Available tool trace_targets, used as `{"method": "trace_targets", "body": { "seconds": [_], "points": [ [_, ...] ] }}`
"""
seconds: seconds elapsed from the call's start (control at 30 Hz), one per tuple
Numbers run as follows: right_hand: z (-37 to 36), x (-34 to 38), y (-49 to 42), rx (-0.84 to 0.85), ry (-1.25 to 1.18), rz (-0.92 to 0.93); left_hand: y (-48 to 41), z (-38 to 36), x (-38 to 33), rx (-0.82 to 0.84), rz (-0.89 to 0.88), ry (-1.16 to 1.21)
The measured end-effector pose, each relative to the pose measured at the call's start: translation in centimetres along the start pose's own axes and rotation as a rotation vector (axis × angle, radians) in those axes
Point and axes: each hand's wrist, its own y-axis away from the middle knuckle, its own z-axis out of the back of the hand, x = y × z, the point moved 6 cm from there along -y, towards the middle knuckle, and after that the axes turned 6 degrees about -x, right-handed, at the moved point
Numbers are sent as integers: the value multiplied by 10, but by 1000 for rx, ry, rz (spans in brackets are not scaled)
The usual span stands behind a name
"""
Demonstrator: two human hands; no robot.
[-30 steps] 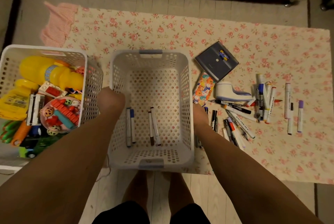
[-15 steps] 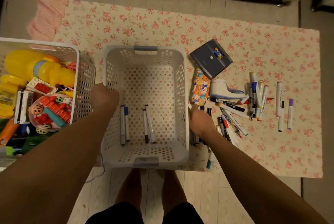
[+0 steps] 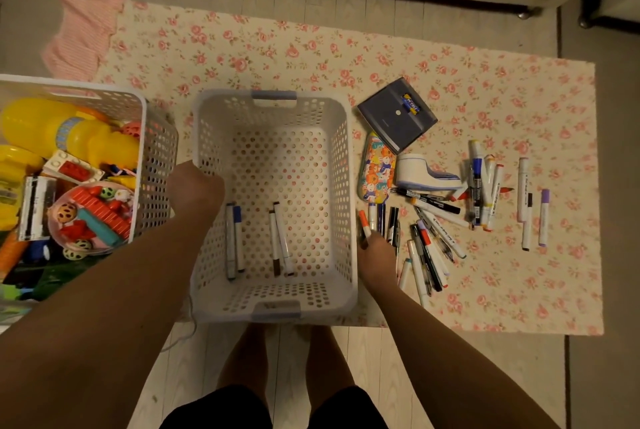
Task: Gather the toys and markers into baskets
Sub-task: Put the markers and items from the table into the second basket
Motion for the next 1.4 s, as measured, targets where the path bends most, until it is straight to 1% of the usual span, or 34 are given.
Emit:
{"method": "trace_targets", "body": {
  "seconds": [0.17, 0.3, 0.4, 0.47, 0.53, 0.6, 0.67, 0.77, 0.83, 0.9, 1.0, 1.07, 1.17, 1.3, 1.4],
  "points": [
    [-6, 6, -2, -65, 116, 20, -1, -1, 1, -4, -14, 25],
    [-18, 7, -3, -53, 198, 44, -2, -2, 3, -8, -16, 45],
    [-14, 6, -5, -64, 176, 33, -4, -4, 4, -1, -19, 49],
    [0, 10, -6, -143, 73, -2, -5, -4, 5, 4, -21, 43],
    [24, 21, -8, -284, -52, -2, -5, -4, 4, 2, -29, 43],
    [52, 40, -9, -405, -217, 55, -4, -4, 4, 2, -30, 54],
    [78, 61, -10, -486, -382, 112, -4, -5, 4, 3, -26, 62],
    [105, 100, -5, -525, -569, 215, -4, -5, 4, 6, -30, 65],
    [113, 127, 3, -477, -679, 308, -3, -4, 3, 6, -29, 52],
    [106, 152, 13, -382, -712, 384, -3, -4, 3, 5, -31, 43],
    [65, 175, 25, -134, -717, 416, -5, -5, 4, 10, -44, 38],
    [31, 177, 31, 18, -658, 365, -6, -7, 4, 14, -43, 28],
    [-14, 170, 42, 151, -557, 270, -6, -8, 5, 12, -42, 23],
    [-63, 157, 56, 263, -452, 155, -9, -10, 6, 3, -51, 0],
    [-90, 147, 61, 291, -378, 99, -10, -11, 7, 2, -57, -10]
  ]
}}
